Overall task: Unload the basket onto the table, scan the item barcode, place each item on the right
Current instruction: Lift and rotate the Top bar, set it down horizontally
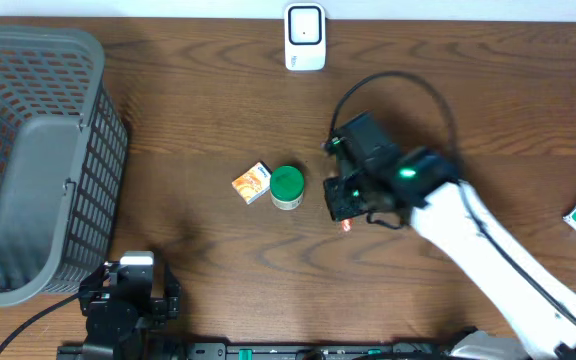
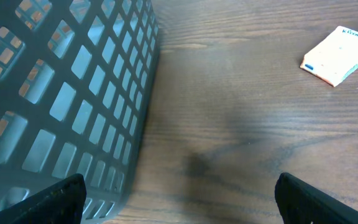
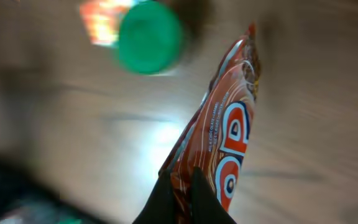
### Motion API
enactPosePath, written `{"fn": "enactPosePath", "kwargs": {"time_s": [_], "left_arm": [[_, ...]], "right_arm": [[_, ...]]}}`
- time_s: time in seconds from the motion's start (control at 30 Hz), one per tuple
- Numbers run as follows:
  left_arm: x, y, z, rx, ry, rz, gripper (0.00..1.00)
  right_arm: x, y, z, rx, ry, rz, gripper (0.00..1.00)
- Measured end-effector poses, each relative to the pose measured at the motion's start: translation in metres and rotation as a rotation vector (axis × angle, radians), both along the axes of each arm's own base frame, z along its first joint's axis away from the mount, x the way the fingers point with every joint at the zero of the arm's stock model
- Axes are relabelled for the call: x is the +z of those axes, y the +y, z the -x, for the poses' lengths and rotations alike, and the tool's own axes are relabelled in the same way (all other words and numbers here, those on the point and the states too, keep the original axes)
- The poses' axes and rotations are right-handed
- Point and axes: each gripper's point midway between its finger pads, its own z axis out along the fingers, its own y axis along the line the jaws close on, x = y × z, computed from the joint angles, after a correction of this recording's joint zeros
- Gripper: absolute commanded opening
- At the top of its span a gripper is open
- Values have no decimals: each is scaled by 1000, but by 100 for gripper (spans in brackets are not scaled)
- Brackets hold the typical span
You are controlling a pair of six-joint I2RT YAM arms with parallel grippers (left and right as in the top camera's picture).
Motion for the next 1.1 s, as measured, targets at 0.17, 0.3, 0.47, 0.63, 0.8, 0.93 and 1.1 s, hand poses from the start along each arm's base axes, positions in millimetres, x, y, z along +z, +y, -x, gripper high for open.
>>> {"fn": "enactPosePath", "kwargs": {"time_s": [0.17,0.3,0.47,0.63,0.8,0.93,1.1], "left_arm": [[0,0,0,0,0,0,95],[0,0,0,0,0,0,95],[0,0,0,0,-1,0,95],[0,0,0,0,0,0,95],[0,0,0,0,0,0,95],[0,0,0,0,0,0,95],[0,0,0,0,0,0,95]], "right_arm": [[-4,-10,19,-38,209,-170,1],[-34,-11,17,-26,298,-291,1],[-62,-12,20,21,448,-491,1],[-91,-35,2,-26,504,-562,1],[-127,-99,-21,-162,431,-386,63],[-143,-141,-39,-237,345,-265,99],[-132,-148,-57,-236,290,-239,77]]}}
